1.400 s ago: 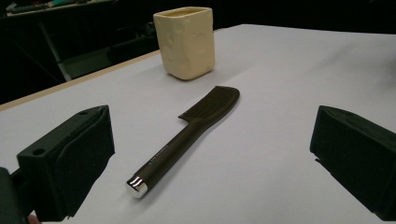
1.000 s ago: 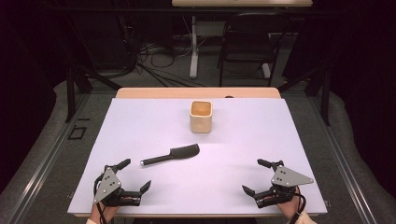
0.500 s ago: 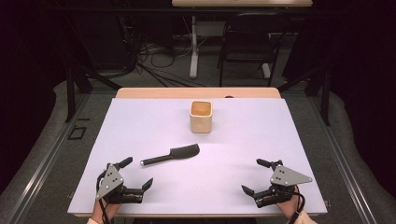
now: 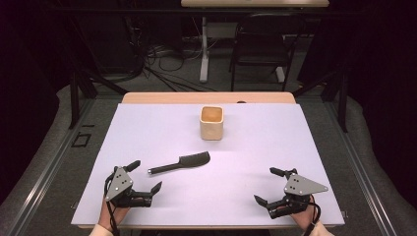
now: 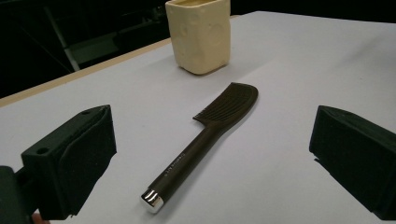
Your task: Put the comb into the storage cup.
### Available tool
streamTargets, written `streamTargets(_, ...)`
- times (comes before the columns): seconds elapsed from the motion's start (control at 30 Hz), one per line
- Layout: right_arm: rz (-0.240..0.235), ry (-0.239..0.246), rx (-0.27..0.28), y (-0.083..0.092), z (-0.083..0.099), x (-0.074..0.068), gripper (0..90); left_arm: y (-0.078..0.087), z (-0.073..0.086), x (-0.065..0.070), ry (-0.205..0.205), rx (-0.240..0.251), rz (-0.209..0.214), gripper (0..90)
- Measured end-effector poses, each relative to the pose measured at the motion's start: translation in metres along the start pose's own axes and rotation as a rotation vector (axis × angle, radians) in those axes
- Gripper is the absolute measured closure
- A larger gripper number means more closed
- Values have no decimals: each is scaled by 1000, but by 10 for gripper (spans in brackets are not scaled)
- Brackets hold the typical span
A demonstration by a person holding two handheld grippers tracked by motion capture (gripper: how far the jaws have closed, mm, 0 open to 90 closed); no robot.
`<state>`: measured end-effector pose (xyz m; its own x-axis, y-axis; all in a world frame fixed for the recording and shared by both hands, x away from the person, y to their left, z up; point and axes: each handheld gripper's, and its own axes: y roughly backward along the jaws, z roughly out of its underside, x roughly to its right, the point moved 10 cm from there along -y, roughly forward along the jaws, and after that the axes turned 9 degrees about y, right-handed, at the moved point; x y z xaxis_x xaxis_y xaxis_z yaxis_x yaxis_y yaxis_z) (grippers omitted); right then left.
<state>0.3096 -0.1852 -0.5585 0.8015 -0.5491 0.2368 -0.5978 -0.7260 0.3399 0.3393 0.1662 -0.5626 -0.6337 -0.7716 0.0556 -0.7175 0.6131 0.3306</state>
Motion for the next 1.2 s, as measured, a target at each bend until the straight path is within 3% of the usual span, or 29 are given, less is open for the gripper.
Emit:
streamTargets(0.2, -3, 1, -5, -1, 1, 0, 0, -7, -2, -2, 3, -28, 7, 6)
streamTargets(0.43, -5, -1, -9, -1, 1, 0, 0, -15, -2, -6, -27, -59, -12, 6)
streamTargets(0.83, -7, -6, -13, -2, 2, 0, 0, -27, -5, -13, -42, -106, -22, 5)
streamTargets(0.93, -7, -6, -15, -2, 2, 0, 0, -29, -6, -12, -15, -133, 4, 2)
streamTargets(1.2, -11, -5, -15, -2, 2, 0, 0, -33, -7, -16, -22, -174, -1, 2)
